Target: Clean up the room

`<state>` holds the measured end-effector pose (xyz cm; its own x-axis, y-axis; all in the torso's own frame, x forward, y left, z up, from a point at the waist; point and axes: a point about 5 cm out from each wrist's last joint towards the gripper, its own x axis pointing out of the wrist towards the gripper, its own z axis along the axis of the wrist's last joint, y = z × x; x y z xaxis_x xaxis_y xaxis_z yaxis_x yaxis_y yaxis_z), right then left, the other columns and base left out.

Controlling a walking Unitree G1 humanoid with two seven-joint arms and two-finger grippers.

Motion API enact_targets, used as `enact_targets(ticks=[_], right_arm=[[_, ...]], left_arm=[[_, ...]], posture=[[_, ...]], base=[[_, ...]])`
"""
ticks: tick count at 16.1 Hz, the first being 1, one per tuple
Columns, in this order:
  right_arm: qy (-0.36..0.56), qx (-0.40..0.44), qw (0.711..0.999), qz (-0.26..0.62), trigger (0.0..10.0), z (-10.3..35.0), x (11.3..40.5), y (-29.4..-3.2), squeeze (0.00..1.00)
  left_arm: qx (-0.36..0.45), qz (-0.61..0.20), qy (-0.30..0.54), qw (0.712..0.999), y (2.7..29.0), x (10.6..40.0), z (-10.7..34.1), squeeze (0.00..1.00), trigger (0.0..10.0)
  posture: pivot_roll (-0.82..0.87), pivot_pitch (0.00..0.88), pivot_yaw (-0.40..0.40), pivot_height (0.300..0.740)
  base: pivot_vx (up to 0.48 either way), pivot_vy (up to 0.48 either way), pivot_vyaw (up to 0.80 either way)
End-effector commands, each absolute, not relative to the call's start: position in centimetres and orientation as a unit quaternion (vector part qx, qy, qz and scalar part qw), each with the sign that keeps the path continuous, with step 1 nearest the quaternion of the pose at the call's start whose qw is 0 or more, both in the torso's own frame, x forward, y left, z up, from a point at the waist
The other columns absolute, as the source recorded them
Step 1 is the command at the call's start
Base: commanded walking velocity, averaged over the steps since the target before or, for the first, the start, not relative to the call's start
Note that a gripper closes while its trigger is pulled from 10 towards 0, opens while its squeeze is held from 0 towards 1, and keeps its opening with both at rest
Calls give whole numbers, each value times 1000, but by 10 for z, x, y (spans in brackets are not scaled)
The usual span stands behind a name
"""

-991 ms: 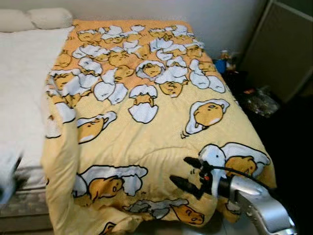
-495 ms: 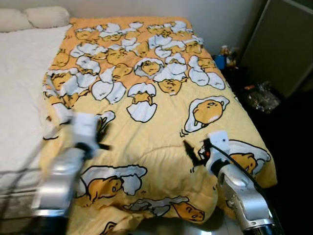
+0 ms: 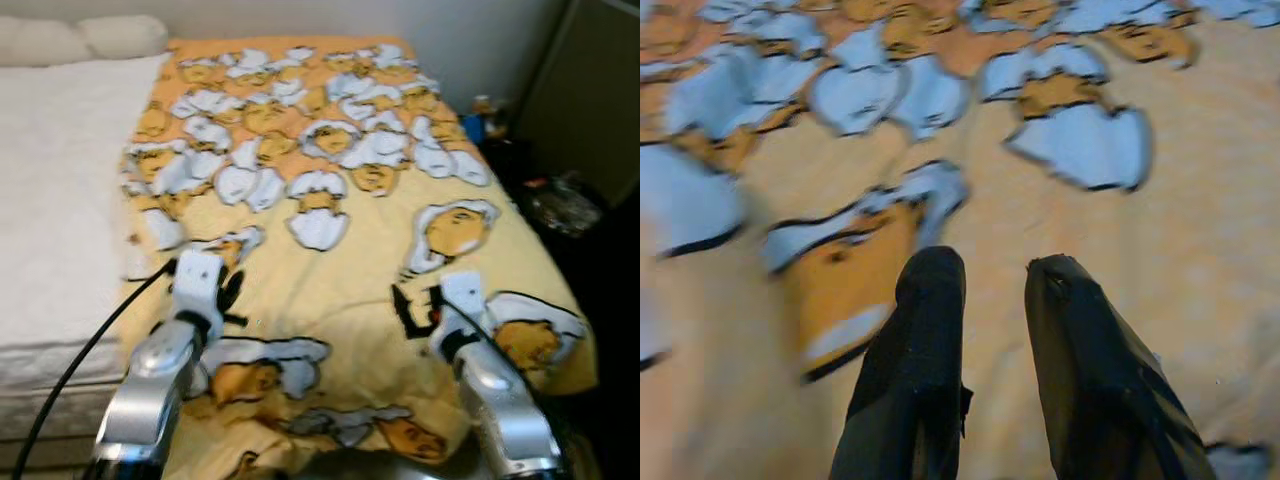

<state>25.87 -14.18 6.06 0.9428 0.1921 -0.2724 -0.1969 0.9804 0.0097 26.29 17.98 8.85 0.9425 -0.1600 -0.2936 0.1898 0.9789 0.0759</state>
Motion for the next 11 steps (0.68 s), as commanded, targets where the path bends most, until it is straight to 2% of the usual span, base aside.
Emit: enact_targets(ticks=[1, 2, 3, 4, 7, 11], right_arm=[[126, 1, 987, 100, 10000, 64, 257, -141, 1000], [126, 3, 987, 100, 10000, 64, 257, -140, 1000], [125, 6, 987, 99, 10000, 65, 257, -140, 1000], [125, 7, 987, 100, 10000, 65, 257, -140, 1000], [122, 11, 988, 96, 10000, 66, 257, -142, 1000], [120, 14, 987, 106, 10000, 67, 256, -141, 1000]], left_arm=[[62, -81, 133, 986, 182, 262, 96, 439, 10000], [60, -78, 134, 986, 184, 260, 96, 471, 10000], [63, -75, 134, 986, 185, 259, 96, 600, 10000], [77, -64, 130, 986, 188, 258, 97, 612, 10000], [83, -60, 128, 986, 189, 259, 98, 553, 10000], [86, -56, 127, 987, 188, 259, 99, 545, 10000]], posture=[[-11, 0, 29, 740], [-9, 0, 28, 740], [-7, 0, 27, 740], [-6, 0, 30, 740], [-6, 0, 37, 740], [-5, 0, 36, 740]], base=[[0, 480, 0], [0, 480, 0], [0, 480, 0], [0, 480, 0], [0, 480, 0], [0, 480, 0]])
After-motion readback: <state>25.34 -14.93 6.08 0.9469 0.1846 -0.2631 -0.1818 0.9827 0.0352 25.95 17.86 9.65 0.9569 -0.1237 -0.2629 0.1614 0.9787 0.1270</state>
